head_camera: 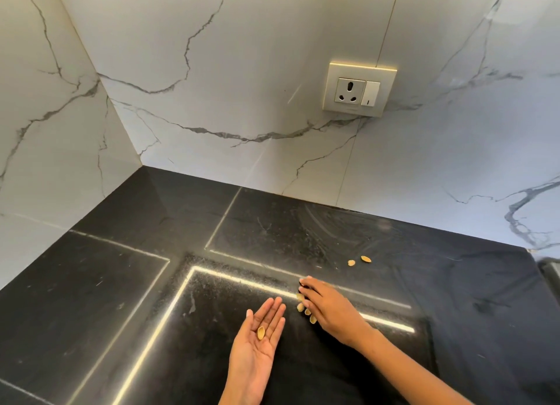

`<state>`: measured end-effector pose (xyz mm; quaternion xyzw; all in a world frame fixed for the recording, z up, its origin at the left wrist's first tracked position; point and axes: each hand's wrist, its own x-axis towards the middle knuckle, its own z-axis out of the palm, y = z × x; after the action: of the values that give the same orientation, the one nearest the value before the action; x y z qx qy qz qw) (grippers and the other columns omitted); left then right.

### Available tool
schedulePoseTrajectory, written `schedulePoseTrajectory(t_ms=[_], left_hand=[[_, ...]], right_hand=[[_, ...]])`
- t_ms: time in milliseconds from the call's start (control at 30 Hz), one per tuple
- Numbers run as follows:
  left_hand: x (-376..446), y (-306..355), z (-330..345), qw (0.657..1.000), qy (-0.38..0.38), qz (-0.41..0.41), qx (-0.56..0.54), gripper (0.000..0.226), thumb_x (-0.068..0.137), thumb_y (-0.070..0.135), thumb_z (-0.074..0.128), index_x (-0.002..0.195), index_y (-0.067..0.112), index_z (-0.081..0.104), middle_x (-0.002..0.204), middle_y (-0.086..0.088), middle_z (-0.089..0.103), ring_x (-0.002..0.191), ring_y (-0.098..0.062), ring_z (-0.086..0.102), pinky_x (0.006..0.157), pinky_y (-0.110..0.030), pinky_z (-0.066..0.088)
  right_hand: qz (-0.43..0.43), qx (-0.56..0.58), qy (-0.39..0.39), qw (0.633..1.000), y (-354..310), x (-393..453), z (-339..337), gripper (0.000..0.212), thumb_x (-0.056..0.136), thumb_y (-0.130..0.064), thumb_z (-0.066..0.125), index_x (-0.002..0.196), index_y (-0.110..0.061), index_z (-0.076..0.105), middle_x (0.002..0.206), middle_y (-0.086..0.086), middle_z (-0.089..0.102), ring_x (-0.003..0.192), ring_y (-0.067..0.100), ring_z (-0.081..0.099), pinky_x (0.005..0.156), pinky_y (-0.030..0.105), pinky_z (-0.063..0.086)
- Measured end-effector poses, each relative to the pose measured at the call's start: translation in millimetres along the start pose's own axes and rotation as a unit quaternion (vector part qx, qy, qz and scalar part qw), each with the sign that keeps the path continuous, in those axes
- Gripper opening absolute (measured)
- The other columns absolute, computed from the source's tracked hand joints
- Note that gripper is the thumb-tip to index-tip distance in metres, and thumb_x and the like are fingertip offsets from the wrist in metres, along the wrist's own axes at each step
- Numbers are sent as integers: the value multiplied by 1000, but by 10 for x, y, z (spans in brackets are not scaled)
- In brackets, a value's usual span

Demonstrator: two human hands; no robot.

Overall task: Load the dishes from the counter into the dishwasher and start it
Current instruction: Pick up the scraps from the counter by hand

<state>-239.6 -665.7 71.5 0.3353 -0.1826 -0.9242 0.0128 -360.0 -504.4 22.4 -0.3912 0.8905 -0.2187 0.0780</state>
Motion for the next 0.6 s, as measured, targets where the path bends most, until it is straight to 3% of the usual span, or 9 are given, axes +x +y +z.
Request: schedulePoseTrajectory(t_ms=[133, 267, 367, 500, 600], left_hand=[[8, -85, 23, 1000, -15, -15, 11, 44, 101, 26, 32, 117, -8, 55, 118, -24, 61, 102, -30, 64, 78, -38, 55], [43, -145, 28, 999, -20, -22, 24, 47, 101, 27, 32, 110, -6, 65, 118, -23, 62, 103, -30, 64, 79, -39, 55], [53, -178, 27, 999, -28, -22, 33, 46, 100, 28, 32, 103, -4, 66, 118, -22, 62, 103, -29, 64, 77, -37, 57], [55, -191, -18, 999, -28, -20, 38, 47, 100, 28, 32, 99, -3, 68, 117, -22, 63, 102, -28, 65, 71, -35, 58], [28, -188, -40, 999, -30, -17, 36, 48, 100, 28, 32, 97, -2, 70, 116, -22, 63, 100, -28, 66, 67, -34, 58]], right_hand=[[51, -5, 89, 995, 183, -205, -111, 56, 99, -44, 19, 130, -12, 52, 139, -2, 48, 135, 8, 32, 113, 16, 16], [186, -56, 71, 978, 458, -56, -288, 87, 85, -65, -1, 144, -6, 27, 154, 4, 18, 143, 19, 14, 114, 25, 6], [204, -67, 21, 976, 456, -15, -299, 105, 73, -72, -17, 146, -4, 15, 156, 10, 8, 144, 20, 6, 115, 28, 3], [125, -46, 4, 991, 236, -253, -176, 85, 83, -62, -5, 147, -10, 12, 156, 3, 7, 143, 11, 3, 117, 29, 1], [163, -48, 84, 982, 412, -290, -228, 66, 95, -51, 11, 146, -11, 18, 154, -1, 8, 142, 10, 3, 118, 34, 7]])
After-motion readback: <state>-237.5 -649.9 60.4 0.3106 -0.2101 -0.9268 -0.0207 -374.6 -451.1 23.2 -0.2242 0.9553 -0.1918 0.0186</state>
